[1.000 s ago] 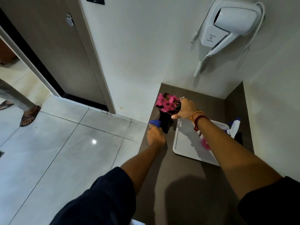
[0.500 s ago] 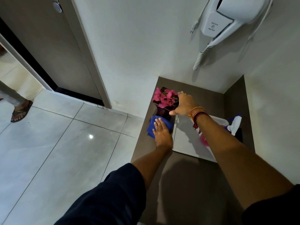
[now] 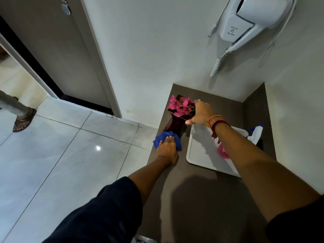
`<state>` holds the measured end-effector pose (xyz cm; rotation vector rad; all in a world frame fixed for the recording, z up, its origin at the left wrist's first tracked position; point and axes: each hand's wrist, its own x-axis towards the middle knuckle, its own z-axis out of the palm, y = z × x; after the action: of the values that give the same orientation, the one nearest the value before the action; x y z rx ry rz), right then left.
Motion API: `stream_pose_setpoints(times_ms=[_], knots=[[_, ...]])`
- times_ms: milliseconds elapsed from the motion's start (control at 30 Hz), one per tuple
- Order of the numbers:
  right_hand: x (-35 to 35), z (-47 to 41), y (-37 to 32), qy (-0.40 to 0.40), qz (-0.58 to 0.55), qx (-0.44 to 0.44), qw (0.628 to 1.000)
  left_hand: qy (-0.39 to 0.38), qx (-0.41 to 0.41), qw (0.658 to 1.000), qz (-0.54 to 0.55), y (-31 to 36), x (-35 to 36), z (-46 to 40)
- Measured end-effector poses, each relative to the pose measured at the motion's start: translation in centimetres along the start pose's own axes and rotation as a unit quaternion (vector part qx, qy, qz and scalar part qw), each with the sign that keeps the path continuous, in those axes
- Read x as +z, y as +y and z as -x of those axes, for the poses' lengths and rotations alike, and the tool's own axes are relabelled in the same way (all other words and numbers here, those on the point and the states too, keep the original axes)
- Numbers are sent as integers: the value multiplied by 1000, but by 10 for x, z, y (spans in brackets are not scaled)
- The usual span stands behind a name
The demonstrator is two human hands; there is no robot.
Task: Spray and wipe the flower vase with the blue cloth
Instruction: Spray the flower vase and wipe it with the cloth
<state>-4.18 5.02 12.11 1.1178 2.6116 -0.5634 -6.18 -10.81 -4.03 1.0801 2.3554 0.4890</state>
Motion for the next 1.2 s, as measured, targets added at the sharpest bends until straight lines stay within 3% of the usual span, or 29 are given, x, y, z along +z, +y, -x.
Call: stream_pose_setpoints(times_ms=[67, 133, 167, 200, 267, 333, 500, 633, 767, 833, 900, 967, 1000, 1067, 1133, 1200], knots=[[3, 1, 4, -5, 8, 5, 1000, 92, -103, 977, 162, 4, -6, 3], [5, 2, 7, -10, 13, 6, 1000, 149, -215, 909, 325, 13, -20, -3], [5, 1, 8, -9, 14, 6, 1000, 168, -239, 876, 384, 16, -29, -7], [5, 2, 8, -8, 15, 4, 1000, 178, -230, 866, 408, 17, -38, -11], [6, 0, 8, -7, 15, 1, 1000, 150, -158, 885, 410, 20, -51, -16], [6, -1, 8, -6, 16, 1, 1000, 75, -106, 911, 391, 18, -55, -18], [7, -3, 9, -6, 29, -2, 1000, 2, -72, 992, 101, -13, -58, -34], [8, -4, 9, -9, 22, -1, 1000, -44, -33, 997, -45, -25, -62, -35], [9, -4, 8, -11, 24, 0, 1000, -65, 6, 977, -201, -27, -66, -37], [9, -4, 8, -12, 22, 0, 1000, -30, 2, 986, -165, -25, -62, -34], [8, -3, 8, -11, 22, -2, 1000, 46, -42, 997, 52, -19, -56, -29], [7, -3, 7, -10, 25, -5, 1000, 125, -74, 948, 284, -2, -50, -17], [6, -2, 7, -9, 27, -7, 1000, 158, -64, 927, 335, 8, -46, -11], [5, -1, 7, -6, 30, -9, 999, 182, -33, 921, 342, 31, -32, -1], [4, -2, 6, -6, 29, -9, 1000, 159, -14, 929, 334, 45, -14, 6], [5, -4, 7, 0, 30, -9, 1000, 134, 19, 954, 269, 44, 7, 10]])
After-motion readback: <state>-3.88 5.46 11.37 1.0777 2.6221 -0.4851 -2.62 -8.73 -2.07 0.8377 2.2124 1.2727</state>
